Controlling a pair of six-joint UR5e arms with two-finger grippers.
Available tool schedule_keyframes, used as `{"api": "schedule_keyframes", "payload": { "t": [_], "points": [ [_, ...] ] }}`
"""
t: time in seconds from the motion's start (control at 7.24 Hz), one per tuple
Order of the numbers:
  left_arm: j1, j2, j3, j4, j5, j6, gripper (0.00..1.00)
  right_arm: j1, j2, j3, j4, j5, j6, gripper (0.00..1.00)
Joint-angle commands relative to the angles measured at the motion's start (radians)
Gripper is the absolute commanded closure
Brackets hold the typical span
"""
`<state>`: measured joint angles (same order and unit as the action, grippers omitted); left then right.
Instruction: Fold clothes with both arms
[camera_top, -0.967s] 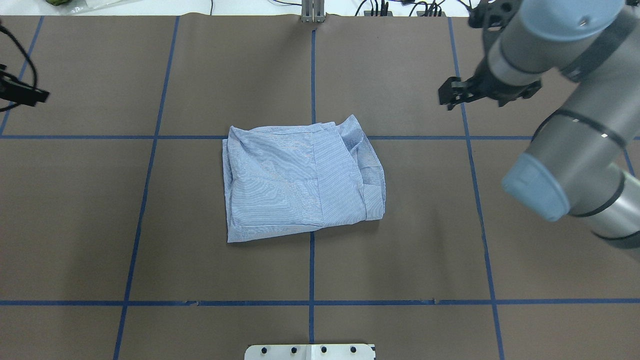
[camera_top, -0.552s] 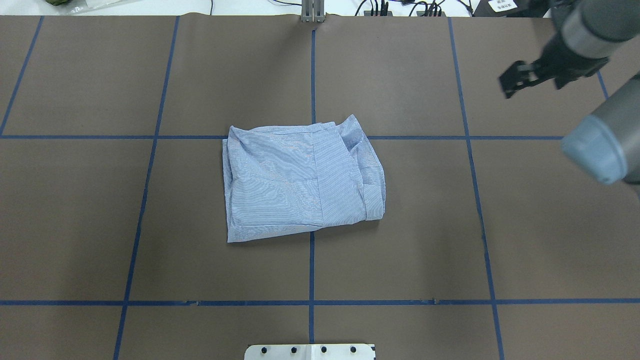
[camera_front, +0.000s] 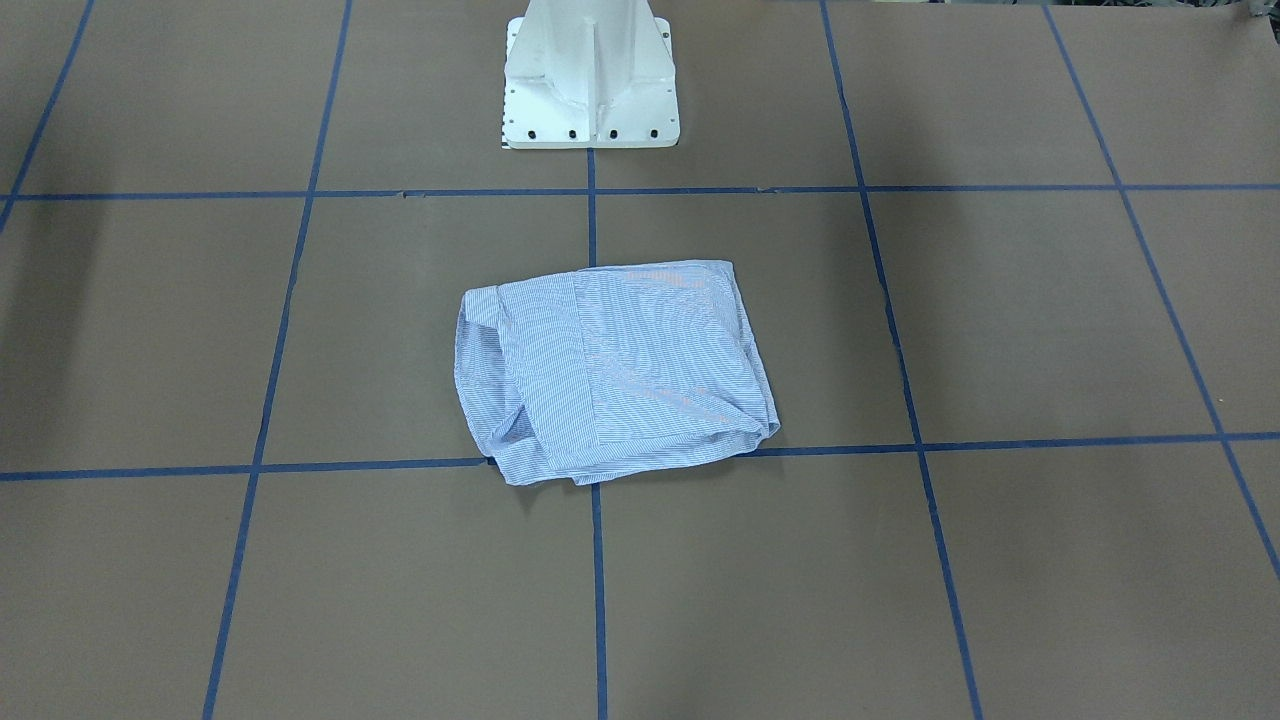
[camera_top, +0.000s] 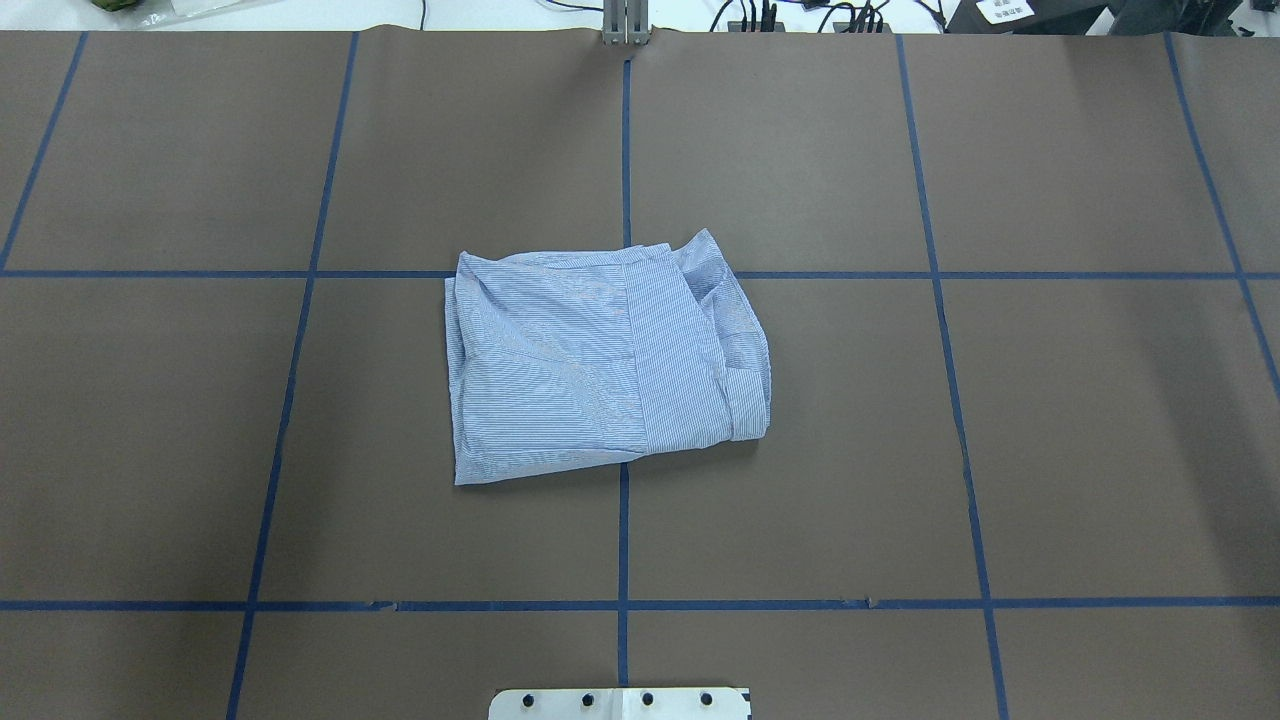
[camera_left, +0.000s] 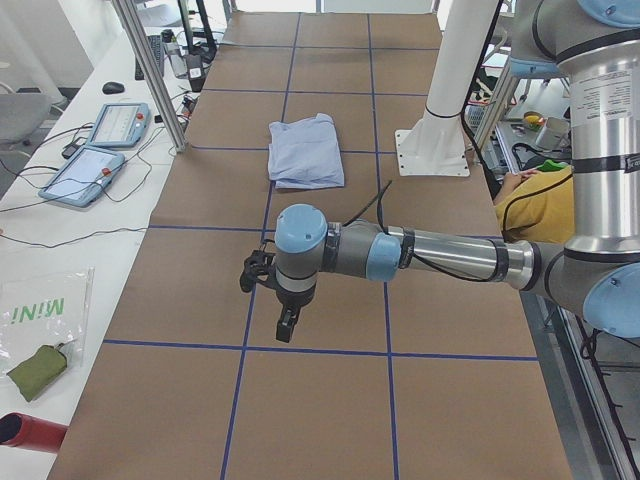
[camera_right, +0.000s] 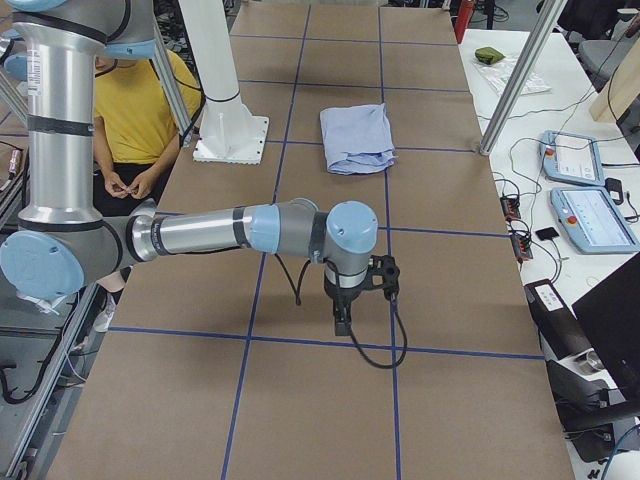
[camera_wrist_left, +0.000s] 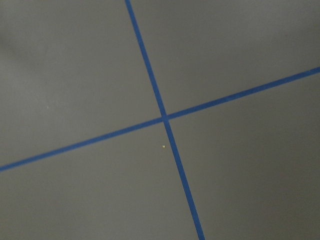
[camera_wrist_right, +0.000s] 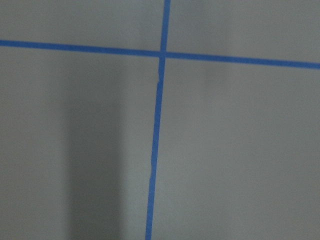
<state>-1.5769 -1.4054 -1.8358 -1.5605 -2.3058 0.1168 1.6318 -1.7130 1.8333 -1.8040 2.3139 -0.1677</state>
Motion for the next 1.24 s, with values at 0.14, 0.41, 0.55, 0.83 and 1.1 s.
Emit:
{"api": "schedule_keyframes", "payload": {
  "t": [0.14,0.41,0.55,0.83,1.1],
  "points": [
    [-0.002,0.034,0.006,0.043,-0.099,-0.006,0.00,0.010,-0.092,-0.014,0.066,-0.001,0.013,0.00],
    [-0.003,0.022,-0.003,0.033,-0.113,-0.002,0.00,0.010,-0.082,-0.048,0.083,0.002,0.005,0.00],
    [-0.003,0.025,0.009,-0.002,-0.098,0.000,0.00,0.010,-0.089,-0.039,0.083,-0.005,-0.003,0.00],
    [-0.003,0.039,0.012,-0.052,-0.078,-0.003,0.00,0.010,-0.080,-0.028,0.083,-0.007,0.011,0.00],
    [-0.003,0.039,0.010,-0.052,-0.080,-0.005,0.00,0.004,-0.080,0.032,0.084,-0.008,0.008,0.00]
  ]
}}
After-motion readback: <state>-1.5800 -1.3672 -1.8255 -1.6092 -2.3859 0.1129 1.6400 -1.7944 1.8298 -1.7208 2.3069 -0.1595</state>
